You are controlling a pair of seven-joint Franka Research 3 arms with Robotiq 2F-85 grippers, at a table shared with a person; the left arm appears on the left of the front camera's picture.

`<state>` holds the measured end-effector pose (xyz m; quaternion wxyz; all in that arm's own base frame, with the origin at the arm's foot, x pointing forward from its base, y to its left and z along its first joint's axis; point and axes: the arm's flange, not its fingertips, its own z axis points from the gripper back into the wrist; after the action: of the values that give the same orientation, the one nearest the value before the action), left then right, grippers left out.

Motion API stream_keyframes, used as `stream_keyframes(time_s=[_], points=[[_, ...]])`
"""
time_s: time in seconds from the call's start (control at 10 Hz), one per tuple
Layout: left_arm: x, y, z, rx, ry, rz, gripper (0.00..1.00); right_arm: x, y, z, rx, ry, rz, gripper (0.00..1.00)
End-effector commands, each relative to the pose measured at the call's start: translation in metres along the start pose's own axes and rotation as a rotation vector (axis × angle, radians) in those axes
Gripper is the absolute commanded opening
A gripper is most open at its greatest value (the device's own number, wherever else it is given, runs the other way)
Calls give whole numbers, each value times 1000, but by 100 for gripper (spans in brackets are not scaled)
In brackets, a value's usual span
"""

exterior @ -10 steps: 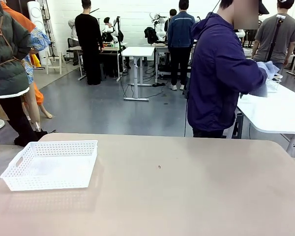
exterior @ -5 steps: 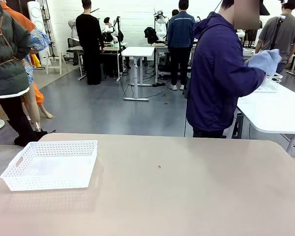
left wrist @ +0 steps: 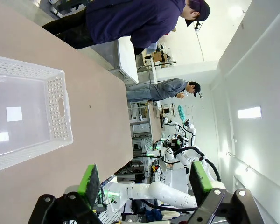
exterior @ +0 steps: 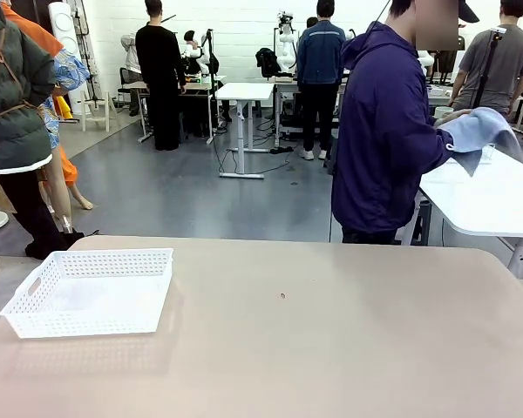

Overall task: Clean and organize the cups into the basket.
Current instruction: Pick up the Organizing basket and move it to the center of the table, then pick up the Reusable plastic cup from the right side of the table and place it inside the Organizing basket.

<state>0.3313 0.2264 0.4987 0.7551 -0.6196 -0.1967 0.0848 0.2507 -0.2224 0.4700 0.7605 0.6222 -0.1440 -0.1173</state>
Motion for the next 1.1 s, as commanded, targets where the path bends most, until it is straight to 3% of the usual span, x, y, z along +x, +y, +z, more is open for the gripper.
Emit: stream_keyframes(time_s=[0.0, 1.0], points=[[1, -2, 1, -8, -4, -4, 100, 0, 2, 1, 0, 1, 9, 100], [1, -2, 1, -8, -4, -4, 100, 0, 2, 1, 0, 1, 9, 100]])
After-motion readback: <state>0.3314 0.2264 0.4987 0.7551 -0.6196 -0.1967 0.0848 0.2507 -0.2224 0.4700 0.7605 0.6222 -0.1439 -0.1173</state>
